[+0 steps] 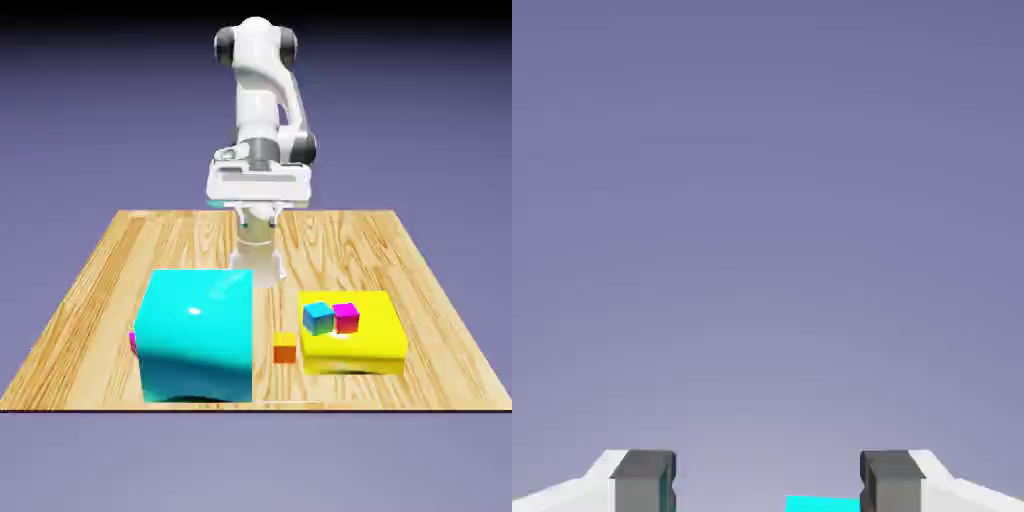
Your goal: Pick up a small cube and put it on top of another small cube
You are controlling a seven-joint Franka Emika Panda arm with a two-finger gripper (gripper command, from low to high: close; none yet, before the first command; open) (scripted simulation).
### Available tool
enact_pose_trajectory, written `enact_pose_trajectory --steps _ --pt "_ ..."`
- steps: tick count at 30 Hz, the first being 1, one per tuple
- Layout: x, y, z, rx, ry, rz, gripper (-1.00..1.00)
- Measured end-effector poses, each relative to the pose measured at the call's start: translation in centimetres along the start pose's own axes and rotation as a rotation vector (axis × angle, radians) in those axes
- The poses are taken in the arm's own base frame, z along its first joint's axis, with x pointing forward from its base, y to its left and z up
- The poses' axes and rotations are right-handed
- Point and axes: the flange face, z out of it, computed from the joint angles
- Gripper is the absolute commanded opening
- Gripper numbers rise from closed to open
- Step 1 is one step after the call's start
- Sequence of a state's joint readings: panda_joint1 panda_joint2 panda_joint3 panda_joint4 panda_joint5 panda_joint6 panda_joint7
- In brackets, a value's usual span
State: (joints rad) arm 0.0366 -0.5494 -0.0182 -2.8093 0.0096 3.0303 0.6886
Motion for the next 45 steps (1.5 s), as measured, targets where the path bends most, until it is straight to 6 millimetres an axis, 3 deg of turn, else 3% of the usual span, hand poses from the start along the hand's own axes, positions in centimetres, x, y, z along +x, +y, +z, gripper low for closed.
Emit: enact_pose_trajectory --steps 19,35,37,45 --pt "-9.3 3.3 11.2 -0.023 -0.462 -0.718 0.0" --pt "-17.6 8.2 16.9 0.072 -0.829 -1.343 0.0" --pt "-17.7 8.3 16.9 0.073 -0.832 -1.348 0.0" --pt "-19.8 10.0 20.6 0.071 -0.823 -1.356 0.0"
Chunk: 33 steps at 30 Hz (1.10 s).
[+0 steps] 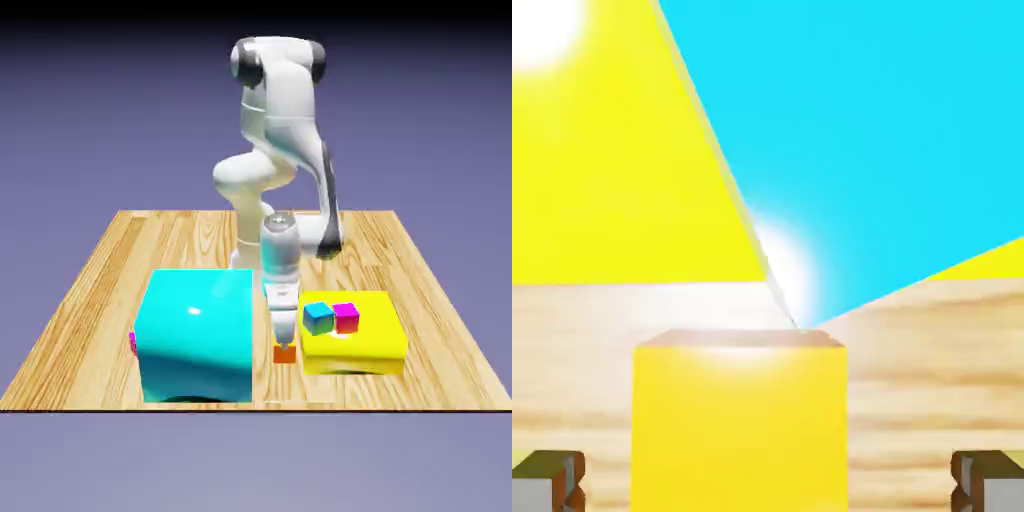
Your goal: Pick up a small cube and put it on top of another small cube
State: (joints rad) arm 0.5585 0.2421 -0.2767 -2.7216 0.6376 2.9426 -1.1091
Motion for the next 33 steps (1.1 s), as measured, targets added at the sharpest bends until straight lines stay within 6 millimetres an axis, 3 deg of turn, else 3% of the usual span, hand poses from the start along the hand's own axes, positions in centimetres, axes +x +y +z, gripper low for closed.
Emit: enact_pose_trajectory --steps 3,4,6,15,19,21,30,33 --pt "-0.3 -0.3 2.1 0.007 -0.003 0.004 0.0" --pt "-0.4 -0.4 2.5 0.009 -0.004 0.005 -1.0" --pt "-0.4 -0.4 2.5 0.009 -0.004 0.005 -1.0" --pt "0.0 -0.1 -3.3 0.003 -0.001 0.001 -1.0" --pt "-0.2 -0.4 -4.5 0.009 -0.005 0.004 -1.0" --pt "1.2 1.2 -5.2 -0.011 -0.001 0.079 -1.0" --pt "3.3 2.0 -10.7 0.03 -0.17 0.034 -1.0" --pt "7.7 -2.9 -15.2 0.007 -0.115 -0.053 -1.0"
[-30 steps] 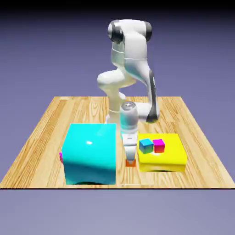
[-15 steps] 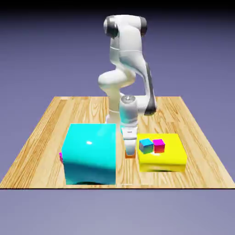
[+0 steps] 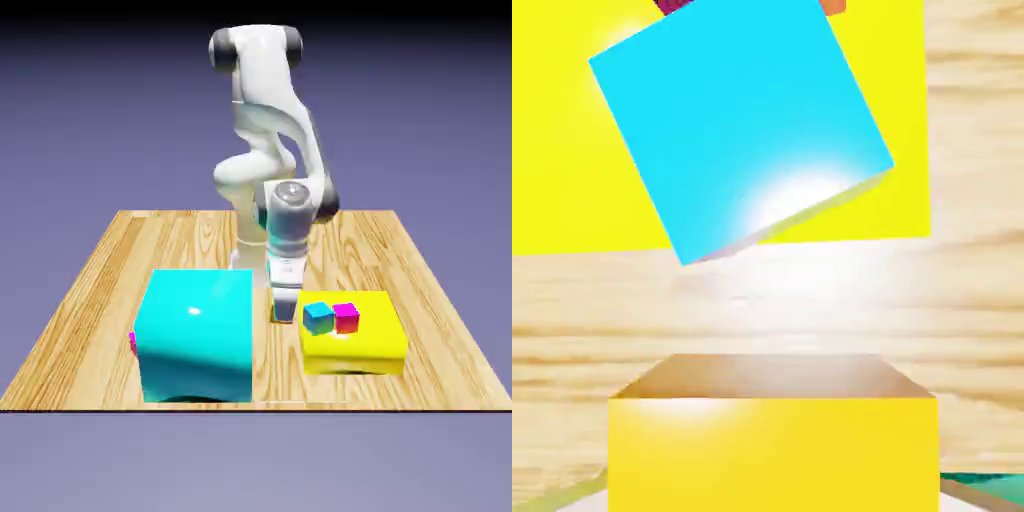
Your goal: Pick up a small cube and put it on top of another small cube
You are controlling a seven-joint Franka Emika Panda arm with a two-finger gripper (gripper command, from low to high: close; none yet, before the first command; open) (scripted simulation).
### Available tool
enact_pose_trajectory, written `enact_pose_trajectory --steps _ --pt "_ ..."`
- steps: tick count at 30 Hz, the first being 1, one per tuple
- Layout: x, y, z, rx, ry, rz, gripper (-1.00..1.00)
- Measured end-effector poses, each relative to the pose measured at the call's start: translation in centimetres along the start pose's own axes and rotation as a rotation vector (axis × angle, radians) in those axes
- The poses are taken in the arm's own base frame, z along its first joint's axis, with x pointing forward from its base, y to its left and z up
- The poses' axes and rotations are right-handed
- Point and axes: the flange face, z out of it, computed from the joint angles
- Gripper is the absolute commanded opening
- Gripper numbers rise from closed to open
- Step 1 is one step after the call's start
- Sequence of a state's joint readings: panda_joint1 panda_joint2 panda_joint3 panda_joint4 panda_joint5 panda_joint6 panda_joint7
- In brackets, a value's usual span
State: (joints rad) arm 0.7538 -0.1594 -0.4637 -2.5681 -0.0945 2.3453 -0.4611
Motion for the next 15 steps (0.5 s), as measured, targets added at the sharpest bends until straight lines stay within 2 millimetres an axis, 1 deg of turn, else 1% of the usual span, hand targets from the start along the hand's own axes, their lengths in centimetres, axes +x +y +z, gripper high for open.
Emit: enact_pose_trajectory --steps 2,3,4,8,9,11,15 --pt "2.6 -4.3 -3.1 -0.006 0.069 -0.062 -1.0" --pt "3.5 -5.9 -3.9 0.001 0.104 -0.082 -1.0" --pt "3.5 -5.9 -3.9 0.001 0.104 -0.082 -1.0" --pt "4.2 -5.9 2.0 0.003 0.105 -0.083 -1.0" --pt "4.2 -5.9 3.1 0.001 0.104 -0.083 1.0" --pt "4.2 -5.9 3.0 0.0 0.105 -0.082 1.0" --pt "3.7 -5.9 -2.9 0.002 0.105 -0.083 1.0"
